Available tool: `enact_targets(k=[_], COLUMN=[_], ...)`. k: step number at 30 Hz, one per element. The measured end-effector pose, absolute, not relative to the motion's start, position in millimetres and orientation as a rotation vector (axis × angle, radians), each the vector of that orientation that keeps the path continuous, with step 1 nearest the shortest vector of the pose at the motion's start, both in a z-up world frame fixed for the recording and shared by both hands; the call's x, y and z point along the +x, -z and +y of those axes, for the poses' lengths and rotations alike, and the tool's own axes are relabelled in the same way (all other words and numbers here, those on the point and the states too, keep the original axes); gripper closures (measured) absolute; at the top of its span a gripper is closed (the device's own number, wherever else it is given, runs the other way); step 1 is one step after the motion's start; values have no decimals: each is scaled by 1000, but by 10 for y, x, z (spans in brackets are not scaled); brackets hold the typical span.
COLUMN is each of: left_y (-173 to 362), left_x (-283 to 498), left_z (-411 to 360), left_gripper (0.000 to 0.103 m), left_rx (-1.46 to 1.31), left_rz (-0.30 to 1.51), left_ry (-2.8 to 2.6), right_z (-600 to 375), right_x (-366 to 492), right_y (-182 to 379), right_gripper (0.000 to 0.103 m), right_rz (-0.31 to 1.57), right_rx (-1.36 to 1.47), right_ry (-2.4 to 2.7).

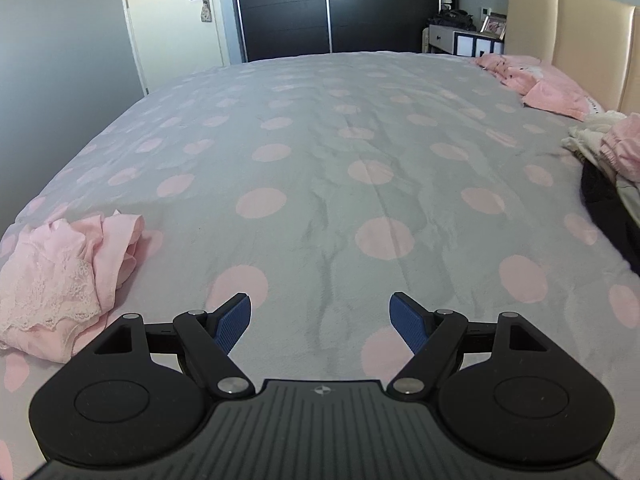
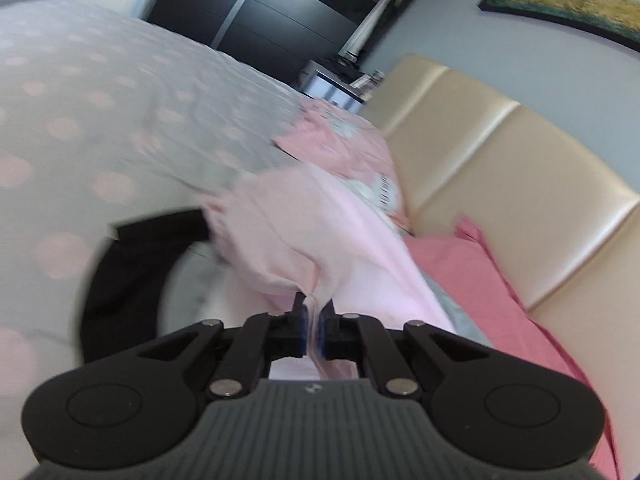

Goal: Fold clothes
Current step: 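Reach the right tool into the clothes pile and grasp the pink garment, then pull the pink garment out with the right tool and spread it on the bed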

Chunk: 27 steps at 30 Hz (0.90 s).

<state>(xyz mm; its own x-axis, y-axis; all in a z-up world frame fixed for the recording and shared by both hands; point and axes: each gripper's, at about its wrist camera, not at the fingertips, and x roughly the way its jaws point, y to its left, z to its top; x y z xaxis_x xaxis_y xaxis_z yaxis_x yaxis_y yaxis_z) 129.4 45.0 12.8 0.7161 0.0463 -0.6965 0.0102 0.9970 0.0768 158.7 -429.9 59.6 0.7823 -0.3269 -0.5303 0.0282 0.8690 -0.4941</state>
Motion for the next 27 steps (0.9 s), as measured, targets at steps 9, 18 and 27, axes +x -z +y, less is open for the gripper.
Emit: enact_targets(k=[9, 18, 27], left_y=[-394, -429, -351], left_x=[889, 556, 455], left_z=[519, 714, 619], left_gripper=[27, 27, 27], left_rx=[92, 105, 128], left_rz=[701, 695, 719], left_ry=[19, -5, 74], right_z=[-2844, -1452, -1217], right_x=[701, -222, -440], right_y=[-870, -435, 87], right_gripper=[98, 98, 82], right_rz=[636, 732, 878], right_rx=[-249, -75, -89], right_ry=[-183, -600, -643])
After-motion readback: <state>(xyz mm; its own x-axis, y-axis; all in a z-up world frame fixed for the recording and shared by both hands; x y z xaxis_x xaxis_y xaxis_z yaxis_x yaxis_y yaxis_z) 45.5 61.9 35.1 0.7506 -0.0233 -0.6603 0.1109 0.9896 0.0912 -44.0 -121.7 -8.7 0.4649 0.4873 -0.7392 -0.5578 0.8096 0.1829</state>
